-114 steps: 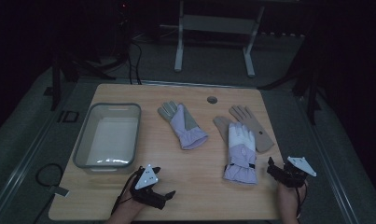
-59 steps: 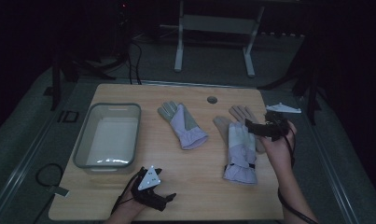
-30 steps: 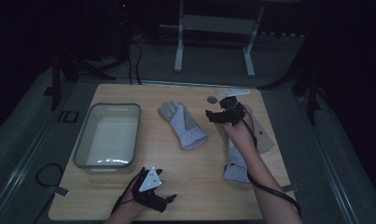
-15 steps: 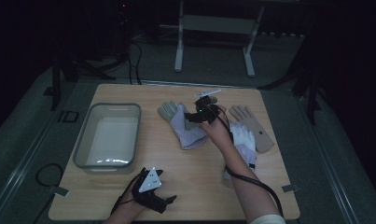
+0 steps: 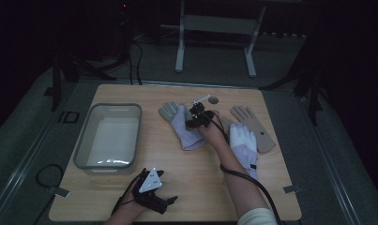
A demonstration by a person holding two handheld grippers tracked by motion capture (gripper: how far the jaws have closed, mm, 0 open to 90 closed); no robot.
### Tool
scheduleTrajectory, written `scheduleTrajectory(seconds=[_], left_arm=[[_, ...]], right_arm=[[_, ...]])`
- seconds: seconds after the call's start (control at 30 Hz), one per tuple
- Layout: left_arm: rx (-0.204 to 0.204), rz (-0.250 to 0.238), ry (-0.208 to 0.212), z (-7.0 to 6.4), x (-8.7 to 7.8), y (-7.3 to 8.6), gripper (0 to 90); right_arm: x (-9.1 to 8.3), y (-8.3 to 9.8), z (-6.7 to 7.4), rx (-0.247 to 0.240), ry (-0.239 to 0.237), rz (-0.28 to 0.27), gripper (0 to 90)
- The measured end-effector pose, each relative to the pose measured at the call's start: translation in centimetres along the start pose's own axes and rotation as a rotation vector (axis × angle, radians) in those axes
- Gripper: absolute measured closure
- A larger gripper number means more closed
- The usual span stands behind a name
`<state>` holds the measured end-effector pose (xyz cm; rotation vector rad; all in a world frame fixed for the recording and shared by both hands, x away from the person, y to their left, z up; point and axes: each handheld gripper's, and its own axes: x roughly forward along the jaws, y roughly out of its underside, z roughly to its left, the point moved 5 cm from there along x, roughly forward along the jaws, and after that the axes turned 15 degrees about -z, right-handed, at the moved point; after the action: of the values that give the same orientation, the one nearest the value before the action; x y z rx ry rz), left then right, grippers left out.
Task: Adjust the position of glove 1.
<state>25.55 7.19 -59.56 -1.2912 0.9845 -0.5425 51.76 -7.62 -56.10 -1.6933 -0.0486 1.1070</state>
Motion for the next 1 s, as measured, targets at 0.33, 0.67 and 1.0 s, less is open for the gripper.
scheduleTrajectory(seconds=[0.33,0.67,1.0], left_arm=[[0.001,-0.001,-0.003,0.0,0.0,0.0,0.0],[0.006,0.006,-0.002,0.0,0.0,0.0,0.0],[0.007,0.009,-0.002,0.0,0.0,0.0,0.0]], right_arm=[[1.1,1.3,0.4,0.006,-0.011,0.024,65.8],[1.1,1.3,0.7,0.024,0.008,0.019,84.5],[-2.4,-1.1,2.3,0.108,0.118,-0.098,87.6]])
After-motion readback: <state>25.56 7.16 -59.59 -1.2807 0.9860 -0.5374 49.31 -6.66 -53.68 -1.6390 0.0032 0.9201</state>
